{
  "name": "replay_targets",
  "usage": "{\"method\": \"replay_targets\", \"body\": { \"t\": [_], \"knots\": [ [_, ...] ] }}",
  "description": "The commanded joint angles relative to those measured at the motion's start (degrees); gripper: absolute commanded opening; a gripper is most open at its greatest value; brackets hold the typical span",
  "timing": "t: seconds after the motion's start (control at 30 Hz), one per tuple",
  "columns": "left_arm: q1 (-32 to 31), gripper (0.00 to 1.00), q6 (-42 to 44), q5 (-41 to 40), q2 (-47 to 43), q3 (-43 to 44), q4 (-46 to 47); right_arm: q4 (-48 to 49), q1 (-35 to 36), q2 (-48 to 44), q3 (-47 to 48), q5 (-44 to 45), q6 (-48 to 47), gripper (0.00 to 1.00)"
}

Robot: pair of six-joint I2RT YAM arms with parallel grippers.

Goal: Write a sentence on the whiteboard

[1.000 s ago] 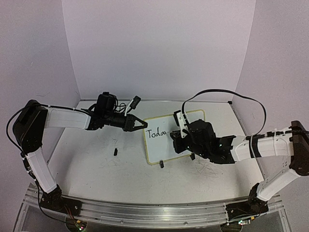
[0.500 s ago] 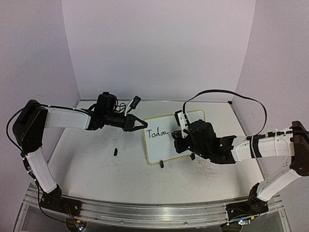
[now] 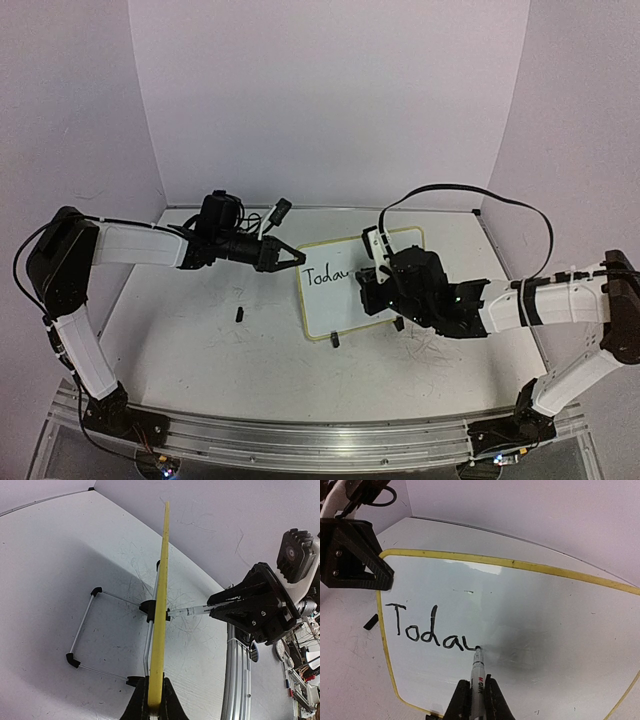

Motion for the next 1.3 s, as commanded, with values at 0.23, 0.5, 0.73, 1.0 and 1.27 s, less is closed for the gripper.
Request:
{"method": "replay_targets", "body": {
  "t": [0.23, 0.5, 0.73, 1.0, 1.27],
  "knots": [
    [-0.2, 0.00, 1.4, 1.0, -3.5, 0.1, 0.1, 1.9, -0.6, 0.3, 2.6, 1.4, -0.1, 0.00],
    [-0.2, 0.00, 1.5, 1.0, -3.6, 0.1, 0.1, 0.4, -0.7, -0.1, 0.5, -0.4, 1.3, 0.00],
    [-0.2, 0.00, 1.5, 1.0, -3.4, 0.1, 0.1, -0.5, -0.6, -0.6, -0.8, -1.2, 2.2, 0.00],
    [-0.2, 0.00, 1.5, 1.0, -3.5, 0.1, 0.1, -1.3, -0.5, -1.1, -1.9, -2.4, 2.7, 0.00],
    [-0.2, 0.00, 1.5, 0.9, -3.5, 0.1, 0.1, -2.4, 0.0, -1.3, -2.9, -3.6, 3.0, 0.00]
  ]
}}
